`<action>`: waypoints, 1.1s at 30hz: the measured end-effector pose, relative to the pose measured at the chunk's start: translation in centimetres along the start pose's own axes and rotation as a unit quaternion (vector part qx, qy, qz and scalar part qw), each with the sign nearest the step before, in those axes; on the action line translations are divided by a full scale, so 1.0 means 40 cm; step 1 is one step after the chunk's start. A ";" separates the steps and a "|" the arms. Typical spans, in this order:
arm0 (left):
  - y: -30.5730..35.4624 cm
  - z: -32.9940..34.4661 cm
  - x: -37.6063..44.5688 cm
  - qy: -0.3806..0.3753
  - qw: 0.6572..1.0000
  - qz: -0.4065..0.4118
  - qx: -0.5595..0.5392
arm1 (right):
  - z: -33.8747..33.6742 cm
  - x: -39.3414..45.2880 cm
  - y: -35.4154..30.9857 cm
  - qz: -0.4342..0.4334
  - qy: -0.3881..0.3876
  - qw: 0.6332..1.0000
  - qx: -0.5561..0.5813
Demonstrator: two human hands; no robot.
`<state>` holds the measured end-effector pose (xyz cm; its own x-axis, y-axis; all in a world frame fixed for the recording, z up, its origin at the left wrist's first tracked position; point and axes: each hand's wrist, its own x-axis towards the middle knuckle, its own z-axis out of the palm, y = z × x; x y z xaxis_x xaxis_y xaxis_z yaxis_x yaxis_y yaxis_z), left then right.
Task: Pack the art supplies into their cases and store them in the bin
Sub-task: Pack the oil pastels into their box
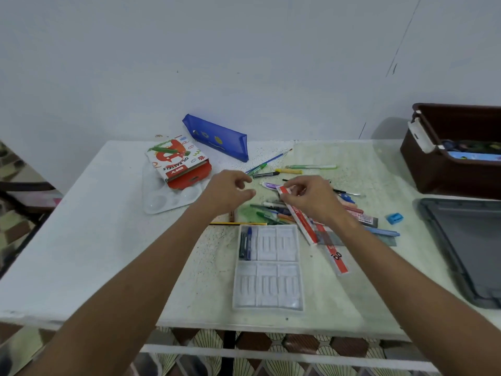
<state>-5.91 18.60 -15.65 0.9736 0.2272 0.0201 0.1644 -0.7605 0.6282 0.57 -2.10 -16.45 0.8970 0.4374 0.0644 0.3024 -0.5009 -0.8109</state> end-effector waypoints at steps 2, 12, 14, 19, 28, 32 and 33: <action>0.017 0.004 0.057 -0.002 1.000 0.011 0.015 | -0.029 0.053 0.023 0.002 0.032 0.999 -0.024; 0.041 0.088 0.241 -0.051 0.992 0.025 0.114 | -0.030 0.238 0.105 0.023 -0.016 0.988 -0.153; 0.035 0.096 0.254 -0.059 0.989 0.026 0.131 | -0.016 0.245 0.108 0.017 -0.028 0.984 -0.172; 0.007 0.106 0.262 -0.072 0.987 0.003 0.142 | -0.005 0.246 0.111 0.009 -0.037 0.980 -0.193; 0.045 0.075 0.197 -0.019 0.997 -0.013 0.069 | -0.010 0.208 0.071 0.017 -0.031 0.986 -0.166; 0.055 0.047 0.098 0.018 0.999 -0.043 0.005 | -0.008 0.113 0.039 -0.003 -0.008 0.996 -0.088; 0.051 0.043 0.067 0.020 0.998 -0.052 -0.010 | -0.002 0.082 0.031 -0.006 -0.008 0.998 -0.066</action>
<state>-2.70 16.59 -15.63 0.9442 0.3291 -0.0148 0.2606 -0.7187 0.6446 3.92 -1.36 -17.19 0.8883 0.4547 0.0637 0.3537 -0.5892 -0.7265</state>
